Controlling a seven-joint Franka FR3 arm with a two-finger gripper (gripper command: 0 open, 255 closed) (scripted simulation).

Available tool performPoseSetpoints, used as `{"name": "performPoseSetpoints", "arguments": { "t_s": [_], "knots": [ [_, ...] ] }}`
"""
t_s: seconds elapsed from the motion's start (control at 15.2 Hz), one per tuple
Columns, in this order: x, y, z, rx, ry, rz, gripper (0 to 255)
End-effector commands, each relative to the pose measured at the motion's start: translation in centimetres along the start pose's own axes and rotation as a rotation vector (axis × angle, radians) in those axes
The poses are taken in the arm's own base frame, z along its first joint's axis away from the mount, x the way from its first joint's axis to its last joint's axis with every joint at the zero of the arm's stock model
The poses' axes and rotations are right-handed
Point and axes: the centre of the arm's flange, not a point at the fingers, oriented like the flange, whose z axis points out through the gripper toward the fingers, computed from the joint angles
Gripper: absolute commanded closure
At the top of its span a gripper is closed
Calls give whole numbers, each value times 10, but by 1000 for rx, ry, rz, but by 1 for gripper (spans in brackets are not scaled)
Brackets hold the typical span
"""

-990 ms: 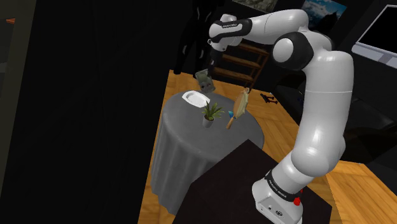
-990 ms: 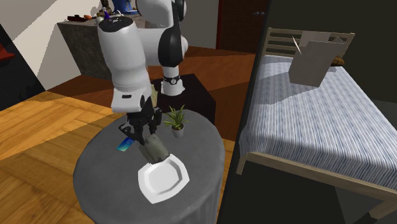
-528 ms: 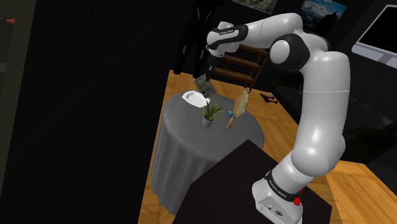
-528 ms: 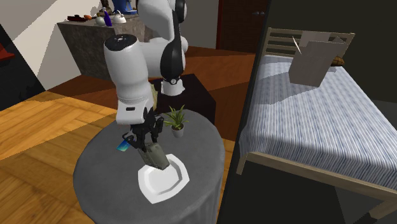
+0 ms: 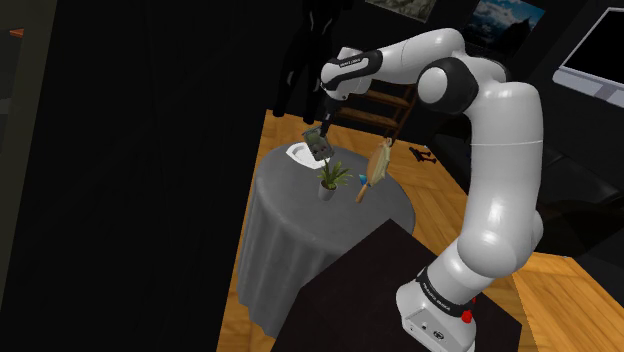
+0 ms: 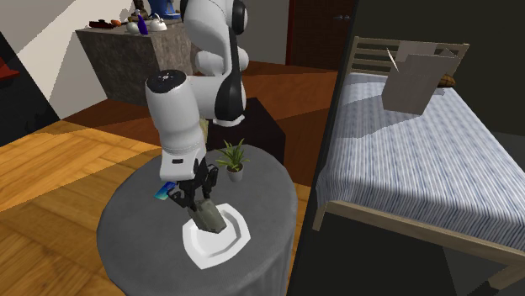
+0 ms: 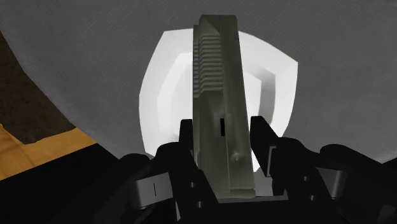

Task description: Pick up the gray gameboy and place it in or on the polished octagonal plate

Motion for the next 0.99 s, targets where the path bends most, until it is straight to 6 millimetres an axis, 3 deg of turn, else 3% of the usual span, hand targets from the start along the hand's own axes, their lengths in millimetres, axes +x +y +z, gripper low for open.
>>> {"name": "performPoseSetpoints", "arguments": {
  "t_s": [0.0,0.13,0.59,0.66,0.92],
  "knots": [
    [0,0,10,-1,1,0,255],
    [0,-1,20,-1,1,0,255],
    [0,0,20,-1,1,0,255],
    [-1,-2,20,-1,1,0,0],
    [-2,-4,19,-1,1,0,0]
  ]
}}
